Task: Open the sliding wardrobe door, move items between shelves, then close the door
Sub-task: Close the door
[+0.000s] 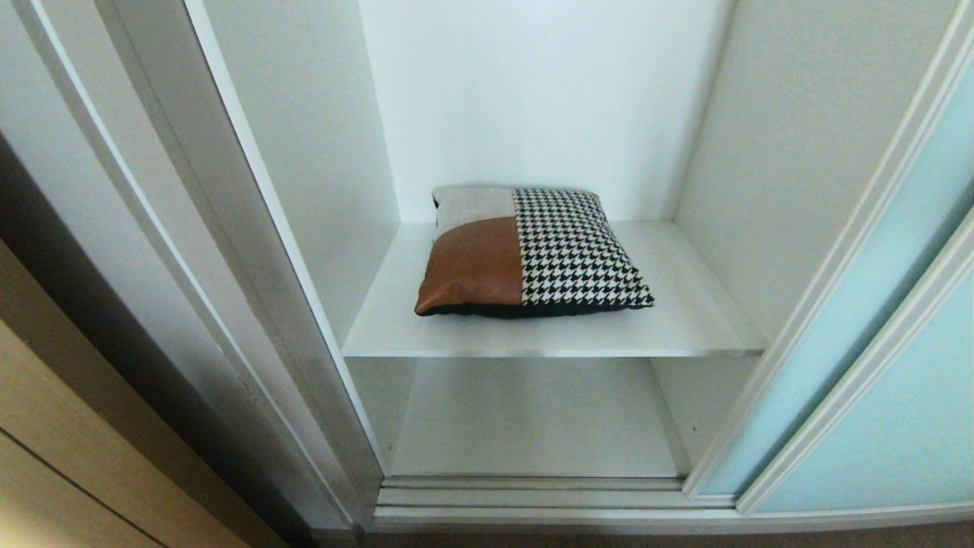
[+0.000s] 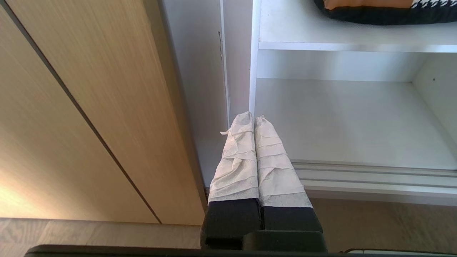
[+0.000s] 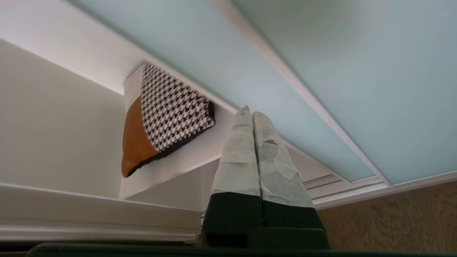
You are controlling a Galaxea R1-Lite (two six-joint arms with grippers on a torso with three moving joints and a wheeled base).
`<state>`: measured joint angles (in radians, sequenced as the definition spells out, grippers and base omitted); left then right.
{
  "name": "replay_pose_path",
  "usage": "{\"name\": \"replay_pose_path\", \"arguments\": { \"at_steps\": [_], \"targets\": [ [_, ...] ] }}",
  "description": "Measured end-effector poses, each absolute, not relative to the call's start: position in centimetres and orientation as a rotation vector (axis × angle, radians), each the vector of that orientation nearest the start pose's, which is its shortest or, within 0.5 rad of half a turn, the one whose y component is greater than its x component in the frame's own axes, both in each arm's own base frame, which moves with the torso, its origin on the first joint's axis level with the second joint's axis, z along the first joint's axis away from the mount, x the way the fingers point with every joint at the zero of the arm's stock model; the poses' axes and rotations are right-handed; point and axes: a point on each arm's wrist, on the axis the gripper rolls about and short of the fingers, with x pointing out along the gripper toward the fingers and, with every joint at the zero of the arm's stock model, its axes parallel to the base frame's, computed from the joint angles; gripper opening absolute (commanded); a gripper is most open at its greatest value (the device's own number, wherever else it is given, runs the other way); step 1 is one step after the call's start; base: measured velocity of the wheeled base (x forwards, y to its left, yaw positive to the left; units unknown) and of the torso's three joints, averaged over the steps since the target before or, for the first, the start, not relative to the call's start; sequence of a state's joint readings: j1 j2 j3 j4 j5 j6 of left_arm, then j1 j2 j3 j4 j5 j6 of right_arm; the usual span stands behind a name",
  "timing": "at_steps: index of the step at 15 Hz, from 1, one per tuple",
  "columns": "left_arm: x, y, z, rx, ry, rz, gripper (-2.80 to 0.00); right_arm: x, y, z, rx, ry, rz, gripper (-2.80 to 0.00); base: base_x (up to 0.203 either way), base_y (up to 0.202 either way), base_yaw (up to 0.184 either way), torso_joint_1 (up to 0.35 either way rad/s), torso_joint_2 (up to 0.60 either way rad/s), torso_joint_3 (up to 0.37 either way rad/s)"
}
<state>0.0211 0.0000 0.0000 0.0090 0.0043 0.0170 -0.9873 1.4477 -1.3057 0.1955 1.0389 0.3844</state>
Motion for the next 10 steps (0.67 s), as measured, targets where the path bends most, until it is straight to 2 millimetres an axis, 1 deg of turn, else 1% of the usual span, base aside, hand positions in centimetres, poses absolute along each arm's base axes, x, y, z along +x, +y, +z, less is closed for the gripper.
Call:
{"name": "replay_pose_path", "arguments": {
  "at_steps": [6,10],
  "targets": [
    [-2.3,0.0,7.5,0.017,0.009,0.026,-2.8,17.3,-18.4,31.5,0.679,0.221,-0.017,-2.8,0.0,0.0,0.0,0.0,0.0,0.0],
    [-2.3,0.0,7.5,0.017,0.009,0.025,-2.8,18.3,-18.3,31.7,0.676,0.227,0.007,-2.8,0.0,0.0,0.0,0.0,0.0,0.0]
  ]
}}
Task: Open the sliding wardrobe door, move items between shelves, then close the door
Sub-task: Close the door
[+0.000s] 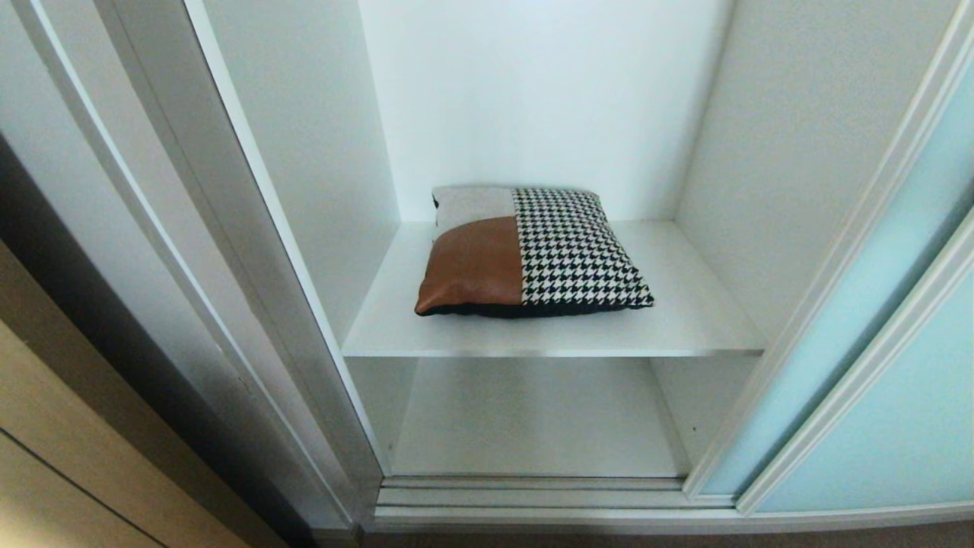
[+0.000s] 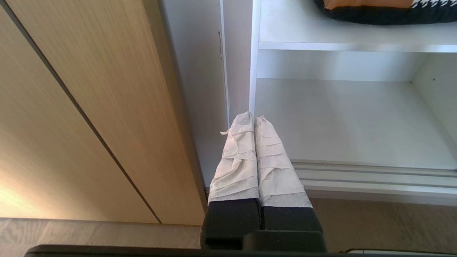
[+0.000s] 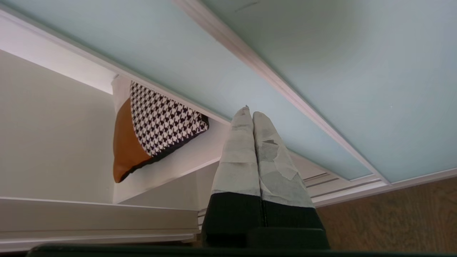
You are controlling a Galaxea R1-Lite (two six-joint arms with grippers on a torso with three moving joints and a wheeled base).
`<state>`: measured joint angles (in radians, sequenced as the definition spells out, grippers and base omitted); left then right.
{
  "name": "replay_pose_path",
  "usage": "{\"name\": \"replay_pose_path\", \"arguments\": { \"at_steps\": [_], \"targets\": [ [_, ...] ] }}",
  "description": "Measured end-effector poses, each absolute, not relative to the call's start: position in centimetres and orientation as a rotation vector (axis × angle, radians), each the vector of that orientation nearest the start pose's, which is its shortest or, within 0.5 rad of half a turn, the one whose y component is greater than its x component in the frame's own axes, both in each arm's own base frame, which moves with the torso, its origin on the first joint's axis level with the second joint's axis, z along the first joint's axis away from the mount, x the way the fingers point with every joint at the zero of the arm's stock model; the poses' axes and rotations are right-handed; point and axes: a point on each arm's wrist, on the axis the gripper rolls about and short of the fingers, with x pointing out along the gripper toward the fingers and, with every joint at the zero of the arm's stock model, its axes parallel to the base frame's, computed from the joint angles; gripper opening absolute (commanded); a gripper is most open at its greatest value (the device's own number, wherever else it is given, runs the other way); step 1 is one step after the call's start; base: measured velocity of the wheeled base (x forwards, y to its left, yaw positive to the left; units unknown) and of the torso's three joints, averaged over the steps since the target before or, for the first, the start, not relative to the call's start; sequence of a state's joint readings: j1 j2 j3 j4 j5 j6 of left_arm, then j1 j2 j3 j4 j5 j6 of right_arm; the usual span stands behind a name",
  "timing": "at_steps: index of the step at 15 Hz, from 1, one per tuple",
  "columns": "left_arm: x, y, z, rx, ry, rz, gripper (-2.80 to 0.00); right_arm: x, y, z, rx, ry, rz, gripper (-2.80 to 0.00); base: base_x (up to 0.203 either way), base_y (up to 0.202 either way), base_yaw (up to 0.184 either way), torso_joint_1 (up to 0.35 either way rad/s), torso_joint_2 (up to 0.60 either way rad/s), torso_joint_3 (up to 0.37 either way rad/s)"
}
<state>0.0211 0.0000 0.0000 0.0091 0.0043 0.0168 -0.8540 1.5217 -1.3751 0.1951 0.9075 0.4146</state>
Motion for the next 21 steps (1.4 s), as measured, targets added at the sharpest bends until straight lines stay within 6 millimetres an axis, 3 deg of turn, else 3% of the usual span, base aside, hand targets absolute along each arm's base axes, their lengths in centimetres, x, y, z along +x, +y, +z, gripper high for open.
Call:
{"name": "replay_pose_path", "arguments": {
  "at_steps": [13,21],
  "targets": [
    [-2.3,0.0,7.5,0.017,0.009,0.025,-2.8,22.0,-18.4,32.3,0.661,0.202,-0.029,-2.8,0.0,0.0,0.0,0.0,0.0,0.0],
    [-2.3,0.0,7.5,0.016,0.009,0.025,-2.8,23.0,-17.0,32.5,0.65,0.215,0.028,-2.8,0.0,0.0,0.0,0.0,0.0,0.0]
  ]
}}
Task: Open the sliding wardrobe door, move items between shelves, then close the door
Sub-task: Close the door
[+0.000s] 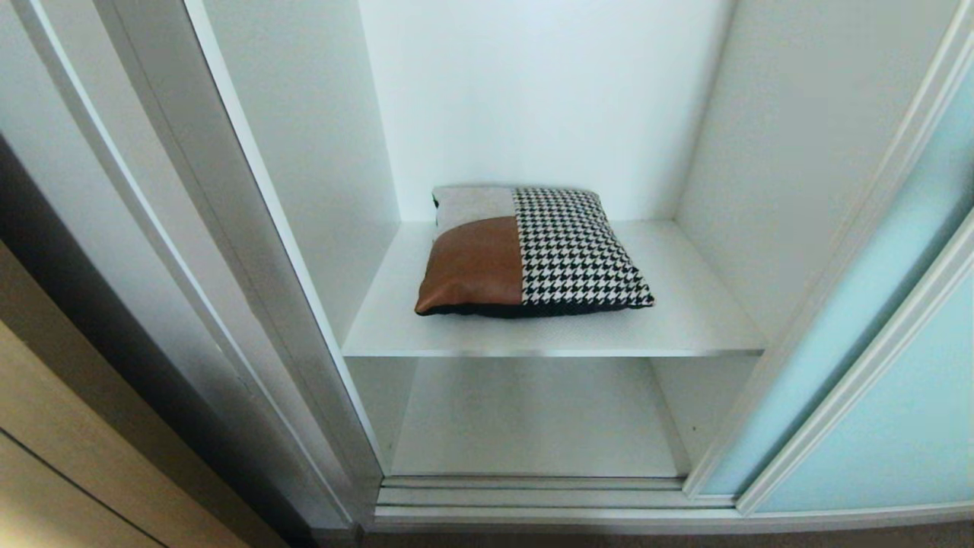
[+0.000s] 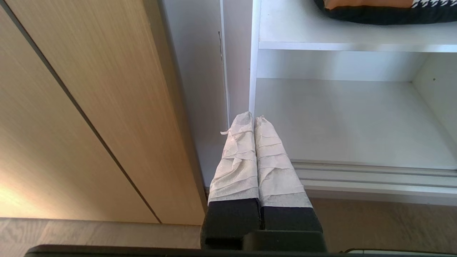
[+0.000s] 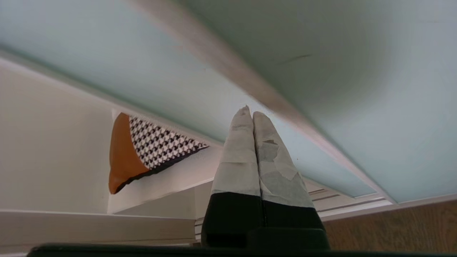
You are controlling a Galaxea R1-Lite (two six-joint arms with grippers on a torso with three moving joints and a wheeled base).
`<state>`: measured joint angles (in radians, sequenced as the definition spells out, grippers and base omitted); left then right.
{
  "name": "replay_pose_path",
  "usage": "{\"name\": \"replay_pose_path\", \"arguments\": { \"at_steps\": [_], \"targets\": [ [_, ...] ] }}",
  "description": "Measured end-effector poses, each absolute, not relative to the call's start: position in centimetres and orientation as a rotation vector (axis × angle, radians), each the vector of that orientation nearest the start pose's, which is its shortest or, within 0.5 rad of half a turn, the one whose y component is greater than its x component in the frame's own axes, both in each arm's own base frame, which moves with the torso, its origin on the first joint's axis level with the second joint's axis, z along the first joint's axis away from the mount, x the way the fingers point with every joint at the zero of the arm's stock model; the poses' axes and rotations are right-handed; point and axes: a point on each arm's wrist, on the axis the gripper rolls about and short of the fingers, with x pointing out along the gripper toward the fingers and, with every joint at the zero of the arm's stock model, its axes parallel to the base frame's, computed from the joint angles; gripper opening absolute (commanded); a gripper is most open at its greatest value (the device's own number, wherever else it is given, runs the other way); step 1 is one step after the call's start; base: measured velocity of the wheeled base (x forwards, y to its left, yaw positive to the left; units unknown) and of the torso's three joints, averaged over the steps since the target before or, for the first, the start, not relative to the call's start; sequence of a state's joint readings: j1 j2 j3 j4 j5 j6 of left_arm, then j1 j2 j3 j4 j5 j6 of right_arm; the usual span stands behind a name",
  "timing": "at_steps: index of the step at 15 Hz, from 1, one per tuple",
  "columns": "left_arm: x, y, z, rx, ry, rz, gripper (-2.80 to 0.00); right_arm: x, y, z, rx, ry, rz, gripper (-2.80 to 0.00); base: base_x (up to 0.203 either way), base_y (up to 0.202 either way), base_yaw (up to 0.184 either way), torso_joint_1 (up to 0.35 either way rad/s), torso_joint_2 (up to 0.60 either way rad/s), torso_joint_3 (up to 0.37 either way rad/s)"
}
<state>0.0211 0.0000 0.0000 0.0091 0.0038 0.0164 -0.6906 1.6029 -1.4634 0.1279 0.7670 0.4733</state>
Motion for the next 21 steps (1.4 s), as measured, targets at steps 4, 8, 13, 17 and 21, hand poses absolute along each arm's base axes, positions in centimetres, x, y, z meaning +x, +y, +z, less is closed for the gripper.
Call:
{"name": "replay_pose_path", "arguments": {
  "at_steps": [4,8,13,17,21],
  "targets": [
    [-2.3,0.0,7.5,0.017,0.009,0.025,-2.8,22.4,-15.7,32.7,0.642,0.216,0.034,-2.8,0.0,0.0,0.0,0.0,0.0,0.0],
    [-2.3,0.0,7.5,0.017,0.009,0.025,-2.8,21.1,-15.0,32.9,0.622,0.204,0.029,-2.8,0.0,0.0,0.0,0.0,0.0,0.0],
    [-2.3,0.0,7.5,0.017,0.009,0.025,-2.8,19.9,-14.5,33.5,0.567,0.18,0.024,-2.8,0.0,0.0,0.0,0.0,0.0,0.0],
    [-2.3,0.0,7.5,0.017,0.009,0.025,-2.8,19.2,-15.5,33.3,0.561,0.17,-0.023,-2.8,0.0,0.0,0.0,0.0,0.0,0.0],
    [-2.3,0.0,7.5,0.017,0.009,0.025,-2.8,18.7,-16.7,32.6,0.541,0.18,-0.066,-2.8,0.0,0.0,0.0,0.0,0.0,0.0]
  ]
}}
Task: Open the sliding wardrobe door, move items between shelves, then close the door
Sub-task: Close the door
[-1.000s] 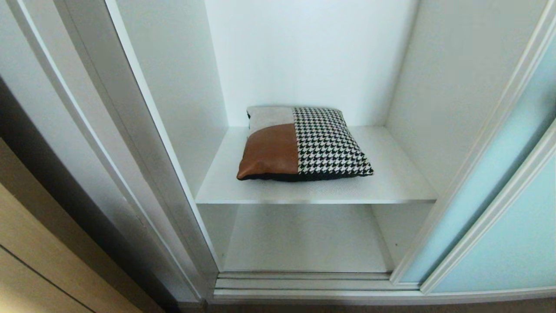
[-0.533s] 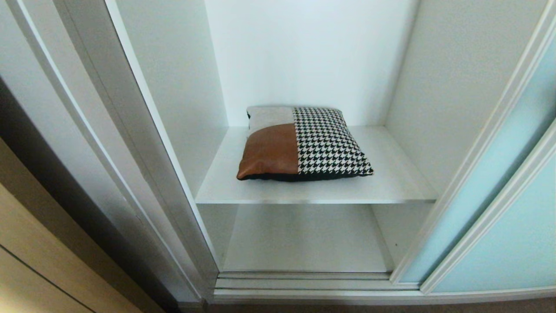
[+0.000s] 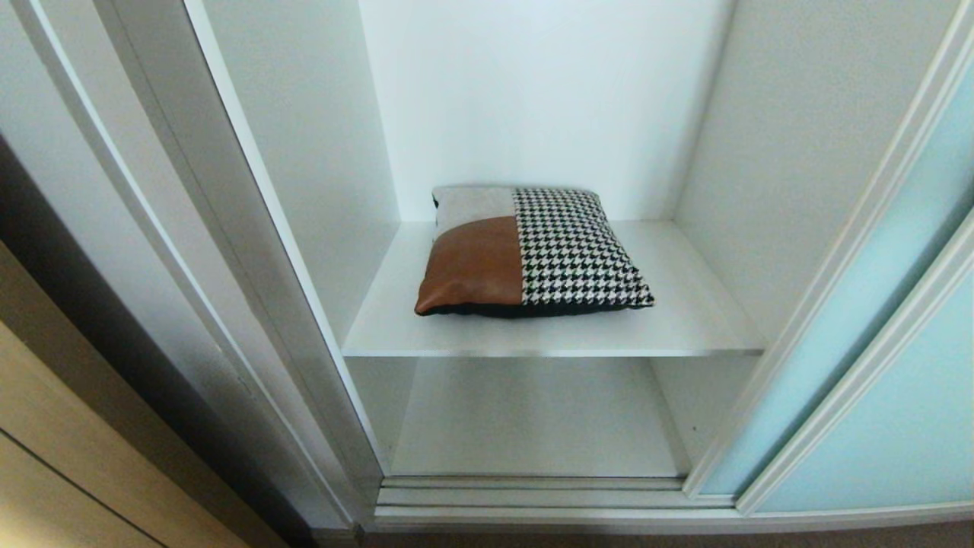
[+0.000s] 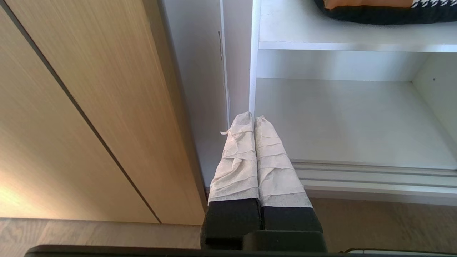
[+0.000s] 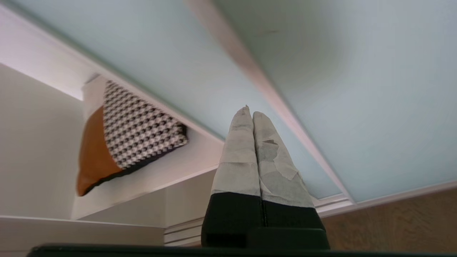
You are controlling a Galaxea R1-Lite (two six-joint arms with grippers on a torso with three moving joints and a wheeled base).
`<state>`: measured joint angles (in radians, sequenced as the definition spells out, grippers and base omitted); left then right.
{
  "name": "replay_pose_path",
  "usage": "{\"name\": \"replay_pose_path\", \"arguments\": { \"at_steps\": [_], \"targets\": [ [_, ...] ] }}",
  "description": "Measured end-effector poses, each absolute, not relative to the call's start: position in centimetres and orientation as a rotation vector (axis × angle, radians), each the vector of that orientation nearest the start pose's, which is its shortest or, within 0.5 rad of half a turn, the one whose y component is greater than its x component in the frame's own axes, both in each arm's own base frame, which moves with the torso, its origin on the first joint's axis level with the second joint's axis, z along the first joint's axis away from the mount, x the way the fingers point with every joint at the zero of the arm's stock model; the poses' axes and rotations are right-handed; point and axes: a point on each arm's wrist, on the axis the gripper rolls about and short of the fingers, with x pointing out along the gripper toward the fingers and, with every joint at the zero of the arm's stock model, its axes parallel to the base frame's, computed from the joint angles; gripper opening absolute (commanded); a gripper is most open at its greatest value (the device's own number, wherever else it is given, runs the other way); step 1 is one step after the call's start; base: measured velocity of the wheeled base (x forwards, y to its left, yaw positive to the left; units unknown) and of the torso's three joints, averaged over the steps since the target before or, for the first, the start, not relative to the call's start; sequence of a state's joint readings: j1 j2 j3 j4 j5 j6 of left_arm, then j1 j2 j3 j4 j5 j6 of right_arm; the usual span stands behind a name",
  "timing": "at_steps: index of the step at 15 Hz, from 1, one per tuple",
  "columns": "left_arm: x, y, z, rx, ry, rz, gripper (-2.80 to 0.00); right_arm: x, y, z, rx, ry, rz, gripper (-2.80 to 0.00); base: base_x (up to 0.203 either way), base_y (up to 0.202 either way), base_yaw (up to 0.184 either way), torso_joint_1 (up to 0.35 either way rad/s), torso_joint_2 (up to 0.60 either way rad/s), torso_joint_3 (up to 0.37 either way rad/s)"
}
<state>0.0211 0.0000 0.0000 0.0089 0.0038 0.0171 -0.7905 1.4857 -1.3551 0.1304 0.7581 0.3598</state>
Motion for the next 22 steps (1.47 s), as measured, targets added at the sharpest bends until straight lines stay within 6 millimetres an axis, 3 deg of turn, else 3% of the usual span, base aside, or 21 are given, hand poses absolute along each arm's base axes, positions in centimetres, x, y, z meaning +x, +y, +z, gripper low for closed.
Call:
{"name": "replay_pose_path", "arguments": {
  "at_steps": [12,22],
  "targets": [
    [-2.3,0.0,7.5,0.016,0.009,0.025,-2.8,22.1,-20.1,31.1,0.596,0.224,-0.077,-2.8,0.0,0.0,0.0,0.0,0.0,0.0],
    [-2.3,0.0,7.5,0.017,0.009,0.025,-2.8,25.4,-19.6,30.9,0.584,0.247,-0.006,-2.8,0.0,0.0,0.0,0.0,0.0,0.0]
  ]
}}
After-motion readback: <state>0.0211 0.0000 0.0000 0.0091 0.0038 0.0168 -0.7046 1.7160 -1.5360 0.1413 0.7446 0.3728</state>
